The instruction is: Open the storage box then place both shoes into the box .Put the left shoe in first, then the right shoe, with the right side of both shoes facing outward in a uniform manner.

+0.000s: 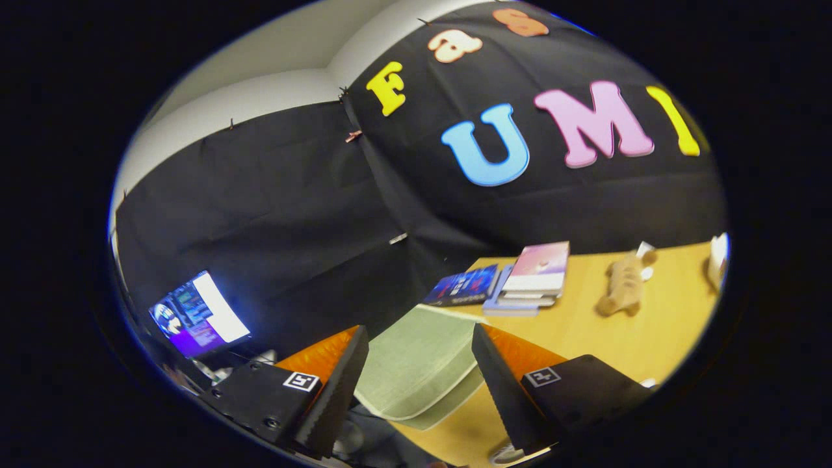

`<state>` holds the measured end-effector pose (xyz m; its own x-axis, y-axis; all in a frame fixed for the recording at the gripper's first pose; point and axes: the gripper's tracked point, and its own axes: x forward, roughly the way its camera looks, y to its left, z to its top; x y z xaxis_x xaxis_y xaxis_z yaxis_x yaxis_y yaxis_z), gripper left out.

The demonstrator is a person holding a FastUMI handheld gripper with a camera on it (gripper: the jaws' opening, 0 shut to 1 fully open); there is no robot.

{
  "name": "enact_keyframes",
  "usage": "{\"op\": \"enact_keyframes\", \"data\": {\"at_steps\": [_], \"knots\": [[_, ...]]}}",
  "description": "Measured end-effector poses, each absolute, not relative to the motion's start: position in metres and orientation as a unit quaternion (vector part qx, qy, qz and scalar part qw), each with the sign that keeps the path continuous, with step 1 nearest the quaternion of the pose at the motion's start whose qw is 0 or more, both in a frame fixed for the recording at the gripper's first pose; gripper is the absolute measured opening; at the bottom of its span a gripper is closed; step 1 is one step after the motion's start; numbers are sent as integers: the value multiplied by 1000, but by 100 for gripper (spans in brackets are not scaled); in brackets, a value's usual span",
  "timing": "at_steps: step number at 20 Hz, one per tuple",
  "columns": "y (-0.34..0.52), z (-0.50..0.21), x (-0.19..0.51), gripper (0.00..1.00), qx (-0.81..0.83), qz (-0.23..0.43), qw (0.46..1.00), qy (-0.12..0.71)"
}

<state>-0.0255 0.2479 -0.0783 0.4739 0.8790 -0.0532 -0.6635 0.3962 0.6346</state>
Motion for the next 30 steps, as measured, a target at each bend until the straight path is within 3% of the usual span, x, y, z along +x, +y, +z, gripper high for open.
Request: {"op": "enact_keyframes", "data": {"at_steps": [8, 13, 22, 24, 25, 26, 28, 30], "knots": [[296, -173, -29, 98, 480, 500, 615, 377], [311, -221, -27, 98, 518, 492, 548, 434], [337, -227, -32, 95, 579, 502, 460, 448], [334, -224, -31, 83, 592, 505, 446, 442], [332, -224, -32, 70, 596, 505, 439, 444], [333, -230, -31, 70, 589, 504, 445, 448], [334, -230, -36, 38, 591, 507, 436, 451], [327, -222, -32, 20, 592, 516, 443, 433]]}}
